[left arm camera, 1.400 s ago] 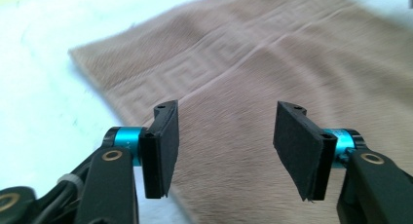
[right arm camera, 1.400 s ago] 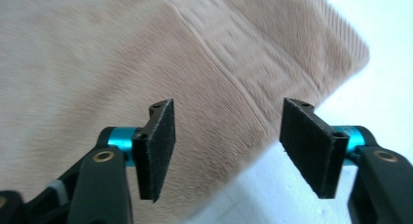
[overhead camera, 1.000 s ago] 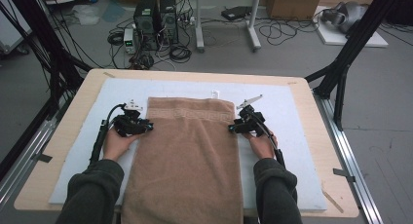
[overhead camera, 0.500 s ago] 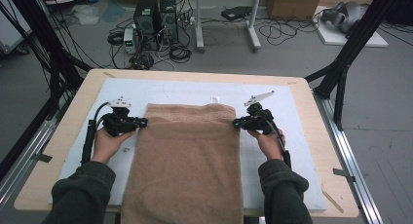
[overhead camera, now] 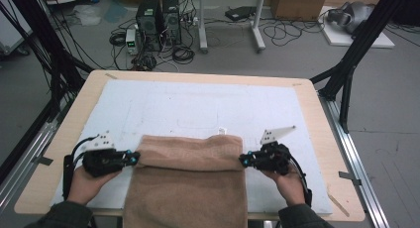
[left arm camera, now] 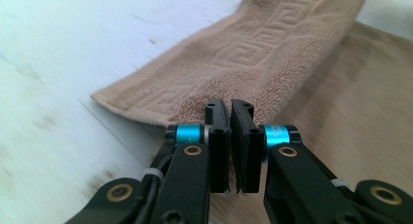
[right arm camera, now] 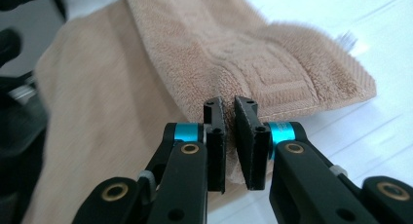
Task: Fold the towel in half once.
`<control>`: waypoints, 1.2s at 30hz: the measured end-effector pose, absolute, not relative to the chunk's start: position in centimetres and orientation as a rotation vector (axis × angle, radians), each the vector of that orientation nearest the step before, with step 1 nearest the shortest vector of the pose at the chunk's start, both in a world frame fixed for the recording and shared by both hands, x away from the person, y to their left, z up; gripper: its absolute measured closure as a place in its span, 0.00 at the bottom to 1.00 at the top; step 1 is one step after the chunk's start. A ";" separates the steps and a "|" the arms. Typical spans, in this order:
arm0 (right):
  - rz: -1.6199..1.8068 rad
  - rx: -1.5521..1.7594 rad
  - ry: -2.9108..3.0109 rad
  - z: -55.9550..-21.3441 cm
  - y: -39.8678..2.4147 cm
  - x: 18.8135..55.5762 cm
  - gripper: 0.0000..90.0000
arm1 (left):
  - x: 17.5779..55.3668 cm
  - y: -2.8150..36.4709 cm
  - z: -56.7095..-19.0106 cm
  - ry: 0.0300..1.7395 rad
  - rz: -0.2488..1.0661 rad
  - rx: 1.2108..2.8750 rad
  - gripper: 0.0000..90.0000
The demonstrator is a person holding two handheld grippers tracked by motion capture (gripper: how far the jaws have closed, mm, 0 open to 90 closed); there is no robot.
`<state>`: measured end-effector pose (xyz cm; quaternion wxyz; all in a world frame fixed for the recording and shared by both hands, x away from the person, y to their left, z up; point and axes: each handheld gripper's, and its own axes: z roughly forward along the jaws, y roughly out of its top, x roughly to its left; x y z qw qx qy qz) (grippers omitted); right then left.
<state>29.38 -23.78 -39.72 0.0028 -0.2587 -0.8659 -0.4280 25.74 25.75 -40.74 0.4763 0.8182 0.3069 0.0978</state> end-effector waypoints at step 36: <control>-1.082 -0.915 -2.798 -43.0 -20.0 35.4 0.94 | 33.1 23.4 -43.5 0.976 0.284 2.169 0.98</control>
